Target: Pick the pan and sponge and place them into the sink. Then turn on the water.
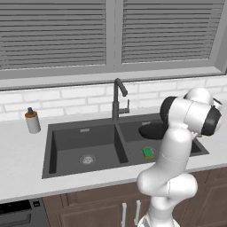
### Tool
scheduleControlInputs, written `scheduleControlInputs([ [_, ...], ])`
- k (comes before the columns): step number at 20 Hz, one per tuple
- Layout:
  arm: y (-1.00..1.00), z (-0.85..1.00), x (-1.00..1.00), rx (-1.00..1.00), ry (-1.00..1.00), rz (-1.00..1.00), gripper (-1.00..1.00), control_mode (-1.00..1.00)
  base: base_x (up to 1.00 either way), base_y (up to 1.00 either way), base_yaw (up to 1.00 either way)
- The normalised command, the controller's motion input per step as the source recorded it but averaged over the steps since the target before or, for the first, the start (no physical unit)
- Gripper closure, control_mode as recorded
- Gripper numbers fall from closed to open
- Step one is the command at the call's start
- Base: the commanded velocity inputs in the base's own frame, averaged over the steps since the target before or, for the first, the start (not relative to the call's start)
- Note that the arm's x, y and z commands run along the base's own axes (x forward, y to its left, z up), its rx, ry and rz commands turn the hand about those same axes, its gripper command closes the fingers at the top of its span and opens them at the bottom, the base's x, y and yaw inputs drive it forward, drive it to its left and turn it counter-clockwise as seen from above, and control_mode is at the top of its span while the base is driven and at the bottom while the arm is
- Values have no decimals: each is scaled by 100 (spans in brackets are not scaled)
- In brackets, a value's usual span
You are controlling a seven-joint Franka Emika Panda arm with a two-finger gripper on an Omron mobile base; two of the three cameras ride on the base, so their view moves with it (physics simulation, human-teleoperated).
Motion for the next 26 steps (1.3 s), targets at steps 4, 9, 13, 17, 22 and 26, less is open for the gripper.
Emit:
scheduleControlInputs([
  [4,24,-21,15,0,4,2,100,-100,0,0,0],
  [9,19,-27,24,0,8,0,100,-100,0,0,0],
  [13,16,-33,28,0,10,0,100,-100,0,0,0],
  [17,4,-37,28,0,10,0,100,-100,0,0,0],
  [22,0,-41,23,0,6,0,100,-100,0,0,0],
  [26,0,-43,21,0,3,0,100,-100,0,0,0],
])
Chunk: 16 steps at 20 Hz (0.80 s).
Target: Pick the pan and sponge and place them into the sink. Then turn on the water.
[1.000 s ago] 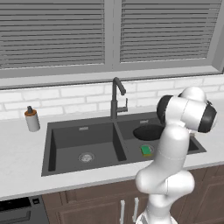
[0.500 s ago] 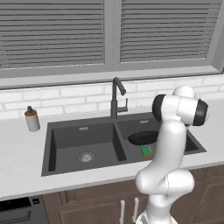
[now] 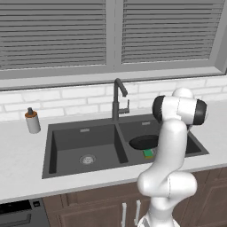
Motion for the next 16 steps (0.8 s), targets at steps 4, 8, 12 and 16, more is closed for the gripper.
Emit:
scheduleControlInputs([
  [4,0,-44,20,0,3,1,100,-100,0,0,0],
  [8,0,-38,6,0,0,0,100,-100,0,0,0],
  [12,0,-35,0,0,0,0,100,-100,0,0,0],
  [16,7,-23,0,0,0,0,100,-100,0,0,0],
])
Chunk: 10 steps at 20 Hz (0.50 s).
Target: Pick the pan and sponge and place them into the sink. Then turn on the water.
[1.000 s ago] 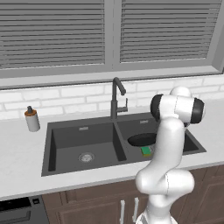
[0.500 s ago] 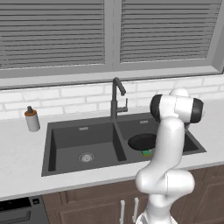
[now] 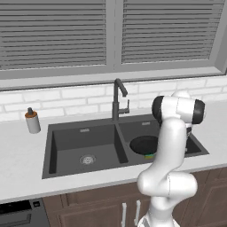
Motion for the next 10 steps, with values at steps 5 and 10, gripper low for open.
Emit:
scheduleControlInputs([
  [5,32,-14,1,0,2,0,100,-100,0,0,0],
  [10,47,-15,0,0,4,0,-100,-100,0,0,0],
])
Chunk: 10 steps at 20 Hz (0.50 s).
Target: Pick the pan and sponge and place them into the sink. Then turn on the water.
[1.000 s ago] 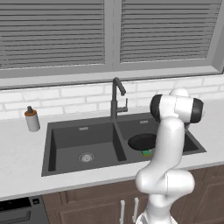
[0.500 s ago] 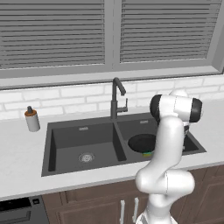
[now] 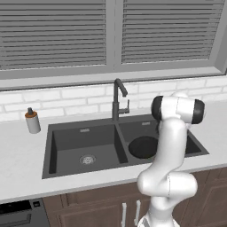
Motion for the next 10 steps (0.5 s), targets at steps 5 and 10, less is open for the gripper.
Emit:
scheduleControlInputs([
  [5,32,-7,0,0,4,0,-100,-100,0,0,0],
  [10,17,2,0,0,0,1,-100,-100,0,0,0],
])
